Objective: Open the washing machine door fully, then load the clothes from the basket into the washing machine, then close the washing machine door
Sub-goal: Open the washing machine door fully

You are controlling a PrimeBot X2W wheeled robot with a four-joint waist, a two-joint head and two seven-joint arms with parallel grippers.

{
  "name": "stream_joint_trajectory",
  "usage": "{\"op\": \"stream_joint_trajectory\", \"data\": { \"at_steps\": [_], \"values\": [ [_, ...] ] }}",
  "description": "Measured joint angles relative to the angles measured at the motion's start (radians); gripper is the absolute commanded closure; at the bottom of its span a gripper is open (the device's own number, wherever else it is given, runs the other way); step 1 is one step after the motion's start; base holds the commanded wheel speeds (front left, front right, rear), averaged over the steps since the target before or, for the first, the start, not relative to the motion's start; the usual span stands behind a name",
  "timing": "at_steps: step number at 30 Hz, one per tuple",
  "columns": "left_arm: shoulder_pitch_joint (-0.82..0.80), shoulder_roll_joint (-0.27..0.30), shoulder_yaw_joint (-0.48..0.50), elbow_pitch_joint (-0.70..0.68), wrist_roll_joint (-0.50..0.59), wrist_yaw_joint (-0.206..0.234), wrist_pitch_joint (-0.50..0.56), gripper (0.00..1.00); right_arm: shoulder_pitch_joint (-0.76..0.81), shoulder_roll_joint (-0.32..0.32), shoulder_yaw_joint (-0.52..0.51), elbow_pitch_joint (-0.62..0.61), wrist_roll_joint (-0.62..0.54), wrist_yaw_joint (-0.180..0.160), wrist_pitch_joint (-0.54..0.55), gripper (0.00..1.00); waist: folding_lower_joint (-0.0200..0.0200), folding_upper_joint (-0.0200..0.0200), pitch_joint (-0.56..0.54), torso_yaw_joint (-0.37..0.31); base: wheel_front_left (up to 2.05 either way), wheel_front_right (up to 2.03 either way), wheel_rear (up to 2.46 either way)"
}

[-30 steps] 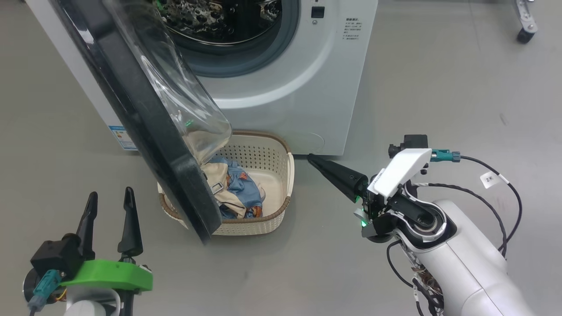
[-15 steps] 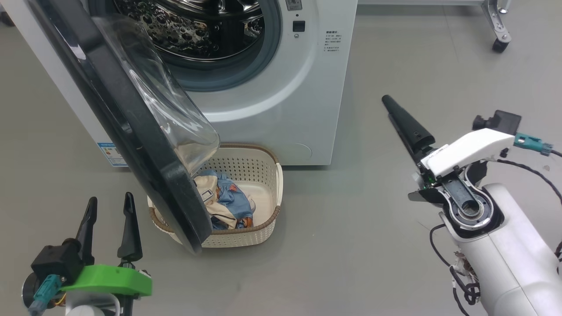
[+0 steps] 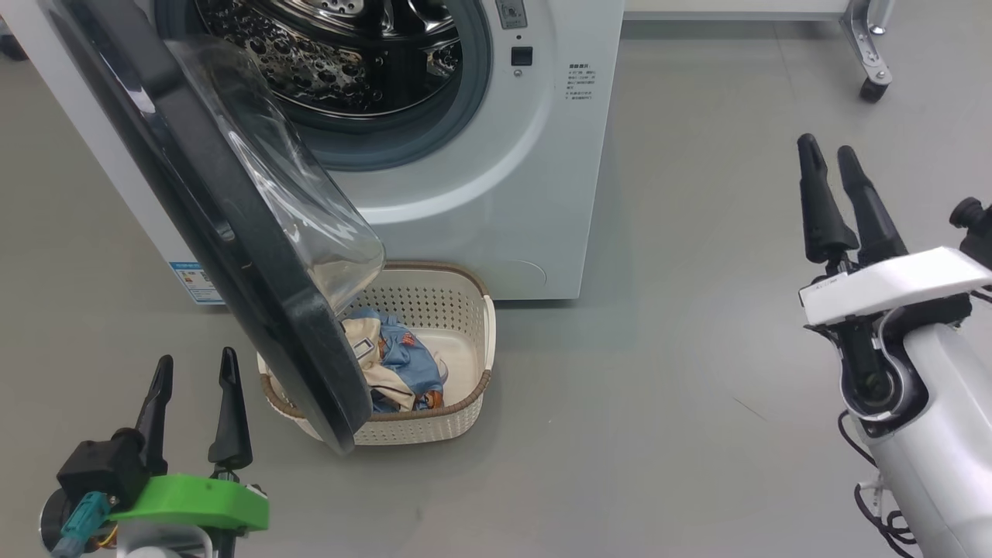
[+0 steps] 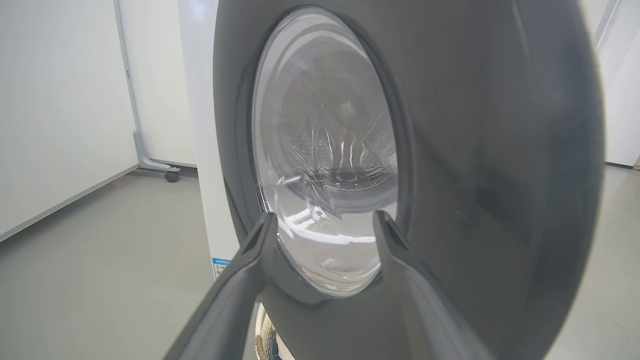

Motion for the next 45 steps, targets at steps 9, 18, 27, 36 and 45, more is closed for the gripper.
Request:
{"op": "stream_joint_trajectory", "data": {
  "at_steps": [9,18,27,36,45],
  "values": [
    [0.004,0.000,-0.001,-0.004,0.013,0.000,0.000,0.00,0.087,-0.071,0.010,0.028,-0.268,-0.091,-0.048,0.00,0.0000,0.0000,-0.014,-0.010,0.00,0.00,0.00],
    [0.023,0.000,0.009,-0.015,0.017,0.000,0.000,0.00,0.207,-0.048,-0.055,-0.013,-0.413,-0.172,-0.038,0.00,0.0000,0.0000,-0.018,-0.024,0.00,0.00,0.00],
    [0.025,0.001,0.009,-0.021,0.018,0.000,0.000,0.00,0.319,-0.019,-0.065,-0.043,-0.549,-0.198,-0.038,0.00,0.0000,0.0000,-0.023,-0.032,0.00,0.00,0.00],
    [0.031,0.001,0.013,-0.020,0.018,0.000,0.000,0.00,0.383,0.019,-0.078,-0.057,-0.618,-0.214,-0.038,0.00,0.0000,0.0000,-0.029,-0.029,0.00,0.00,0.00],
    [0.041,0.001,0.008,-0.014,0.023,0.000,0.000,0.00,0.413,0.050,-0.108,-0.062,-0.660,-0.222,-0.038,0.00,0.0000,0.0000,-0.034,-0.030,0.00,0.00,0.00]
  ]
}}
